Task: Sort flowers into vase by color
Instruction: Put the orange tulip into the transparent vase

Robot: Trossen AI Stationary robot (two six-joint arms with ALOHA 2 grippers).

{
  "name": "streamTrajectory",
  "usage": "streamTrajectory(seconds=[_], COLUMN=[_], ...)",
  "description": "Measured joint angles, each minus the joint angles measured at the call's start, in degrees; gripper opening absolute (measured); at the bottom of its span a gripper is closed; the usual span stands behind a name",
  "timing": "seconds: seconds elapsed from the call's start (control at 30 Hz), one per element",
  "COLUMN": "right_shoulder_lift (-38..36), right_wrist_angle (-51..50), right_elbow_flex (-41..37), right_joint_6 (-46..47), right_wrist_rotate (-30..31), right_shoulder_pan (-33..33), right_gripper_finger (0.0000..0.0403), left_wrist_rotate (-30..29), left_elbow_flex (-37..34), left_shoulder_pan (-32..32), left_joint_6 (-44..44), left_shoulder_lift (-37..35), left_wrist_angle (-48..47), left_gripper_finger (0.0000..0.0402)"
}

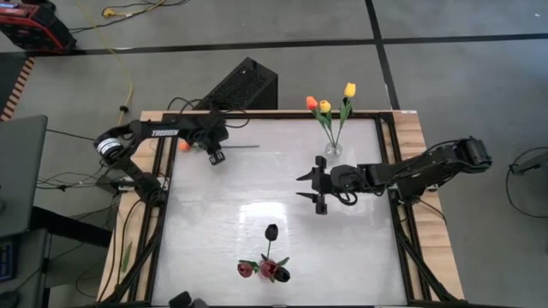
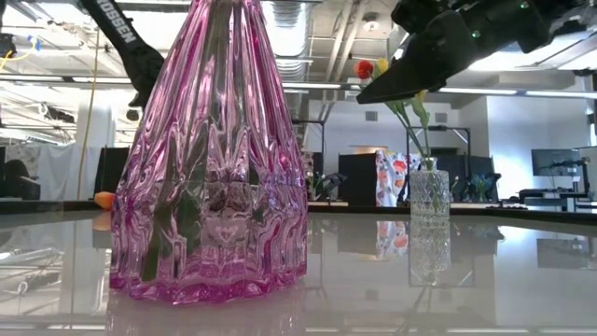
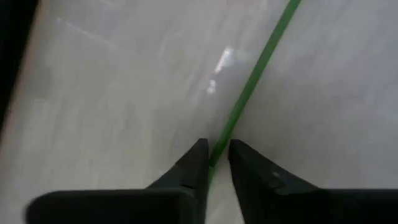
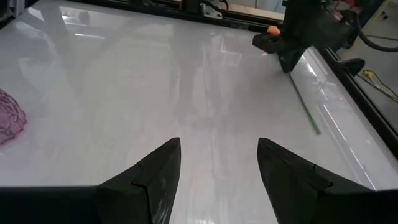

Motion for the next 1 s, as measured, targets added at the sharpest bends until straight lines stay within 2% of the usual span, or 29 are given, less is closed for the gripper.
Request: streamTrajectory(seconds=[0.1,0.27,0.37,0.47,0.53,0.63,0.8,1.0], right_shoulder_lift=[0.0,0.0,0.0,0.74,1.9,4.52,10.23,17.06], right_wrist_angle=[0.15,0.11,0.0,0.12,0.09,2.05,10.64,11.13], right_elbow_flex=[0.0,0.0,0.0,0.0,0.0,0.0,0.02,5.09], right_joint_6=[0.02,1.27,1.04,-4.42,-9.47,-17.75,-29.06,-32.44], right_wrist_rotate=[0.05,0.08,0.07,0.15,0.66,5.19,19.9,21.67], right_shoulder_pan=[-0.25,0.42,1.49,3.09,4.36,6.6,9.09,8.04], right_gripper_finger=[0.0239,0.0239,0.0239,0.0239,0.0239,0.0239,0.0239,0.0239], left_wrist_rotate=[4.1,13.05,26.54,41.51,46.64,46.98,45.56,44.16], left_elbow_flex=[1.86,5.12,6.66,7.64,7.6,7.6,7.58,7.62], left_shoulder_pan=[1.25,2.66,1.8,0.63,-1.54,-6.72,-15.68,-23.83], left_joint_6=[-1.49,-9.45,-14.43,-20.87,-26.02,-33.08,-41.58,-52.88], left_shoulder_lift=[0.56,0.7,-0.21,-1.4,-1.68,-2.09,-2.07,-1.86], left_wrist_angle=[-2.97,-4.37,-4.86,-2.94,-1.26,0.33,4.65,16.32], left_gripper_finger=[0.0011,0.0002,0.0,0.0,0.0,0.0,0.0,0.0])
